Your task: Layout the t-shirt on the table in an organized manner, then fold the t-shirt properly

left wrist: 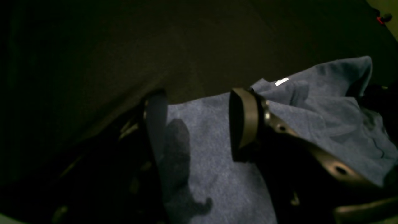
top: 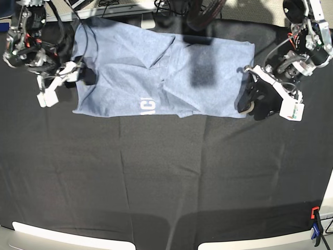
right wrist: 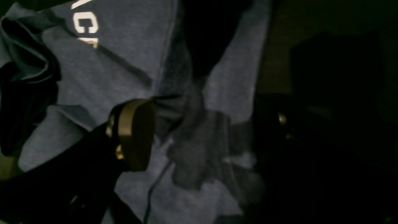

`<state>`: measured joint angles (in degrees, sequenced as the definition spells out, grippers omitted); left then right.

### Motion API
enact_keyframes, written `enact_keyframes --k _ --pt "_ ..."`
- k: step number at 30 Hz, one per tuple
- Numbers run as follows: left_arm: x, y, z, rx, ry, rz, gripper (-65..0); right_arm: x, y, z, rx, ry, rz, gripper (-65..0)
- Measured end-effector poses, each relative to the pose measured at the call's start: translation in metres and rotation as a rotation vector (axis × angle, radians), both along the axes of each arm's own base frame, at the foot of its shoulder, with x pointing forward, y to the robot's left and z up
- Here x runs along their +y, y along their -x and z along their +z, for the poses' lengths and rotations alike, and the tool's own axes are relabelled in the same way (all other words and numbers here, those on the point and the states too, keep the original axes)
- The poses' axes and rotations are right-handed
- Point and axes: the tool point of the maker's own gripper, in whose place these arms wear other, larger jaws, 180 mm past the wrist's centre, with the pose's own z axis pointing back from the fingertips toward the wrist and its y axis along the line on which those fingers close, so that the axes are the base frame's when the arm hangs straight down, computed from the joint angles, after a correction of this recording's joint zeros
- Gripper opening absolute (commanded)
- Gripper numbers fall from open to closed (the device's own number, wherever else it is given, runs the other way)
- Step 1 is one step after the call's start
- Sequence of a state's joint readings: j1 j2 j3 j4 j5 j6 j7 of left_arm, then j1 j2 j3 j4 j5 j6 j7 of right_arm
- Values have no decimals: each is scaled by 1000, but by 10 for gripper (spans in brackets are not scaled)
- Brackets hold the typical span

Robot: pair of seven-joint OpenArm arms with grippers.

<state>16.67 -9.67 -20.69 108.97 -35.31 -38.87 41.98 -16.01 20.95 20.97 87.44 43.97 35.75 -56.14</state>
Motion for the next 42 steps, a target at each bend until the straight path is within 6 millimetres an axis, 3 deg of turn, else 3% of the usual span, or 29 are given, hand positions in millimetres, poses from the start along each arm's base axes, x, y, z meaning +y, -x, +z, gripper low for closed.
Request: enact_keyframes --k 7,17,22,33,42 --pt "1 0 -2 4 -12 1 -354 -3 -1 1 1 -5 -24 -190" --pt "1 0 -2 3 -11 1 -354 -72 13 13 20 87 -169 -190" --pt "1 0 -2 3 -11 1 -354 -92 20 10 38 171 -196 -190" --pt "1 0 -2 3 -12 1 -354 -82 21 -3 23 -17 -247 -190" --pt "1 0 -2 3 -11 1 -354 -52 19 -7 46 -90 -169 -191"
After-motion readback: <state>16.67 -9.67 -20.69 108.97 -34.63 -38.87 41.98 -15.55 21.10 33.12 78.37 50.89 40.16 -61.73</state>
